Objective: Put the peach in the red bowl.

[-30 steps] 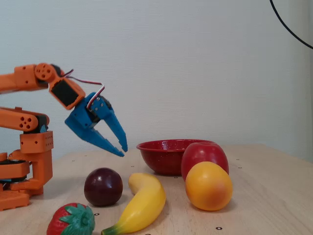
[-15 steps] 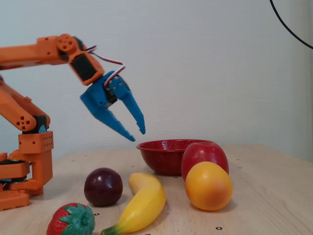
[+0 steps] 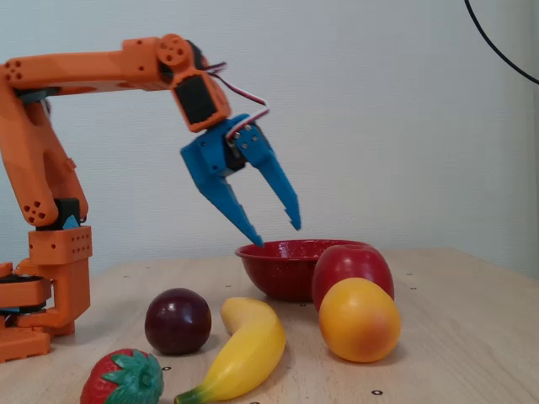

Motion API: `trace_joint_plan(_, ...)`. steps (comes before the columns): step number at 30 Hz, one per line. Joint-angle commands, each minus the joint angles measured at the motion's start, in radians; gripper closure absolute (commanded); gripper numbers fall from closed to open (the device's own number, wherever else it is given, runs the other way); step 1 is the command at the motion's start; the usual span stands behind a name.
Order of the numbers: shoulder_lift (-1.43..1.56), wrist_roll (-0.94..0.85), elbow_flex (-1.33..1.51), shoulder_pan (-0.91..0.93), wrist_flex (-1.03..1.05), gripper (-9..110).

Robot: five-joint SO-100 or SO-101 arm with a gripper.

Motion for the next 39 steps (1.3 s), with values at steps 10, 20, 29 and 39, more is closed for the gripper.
trace_joint_plan(10, -0.241, -0.034, -0.318, -0.055, -0.017, 67)
trace_joint_plan(20, -0.417, 0.023, -0.456, -0.060, -0.031, 51)
trace_joint_plan(29, -0.586, 0.075, -0.615, -0.055, 0.023, 46)
trace_joint_plan(39, -0.681, 0.091, -0.709, -0.063, 0.138, 43)
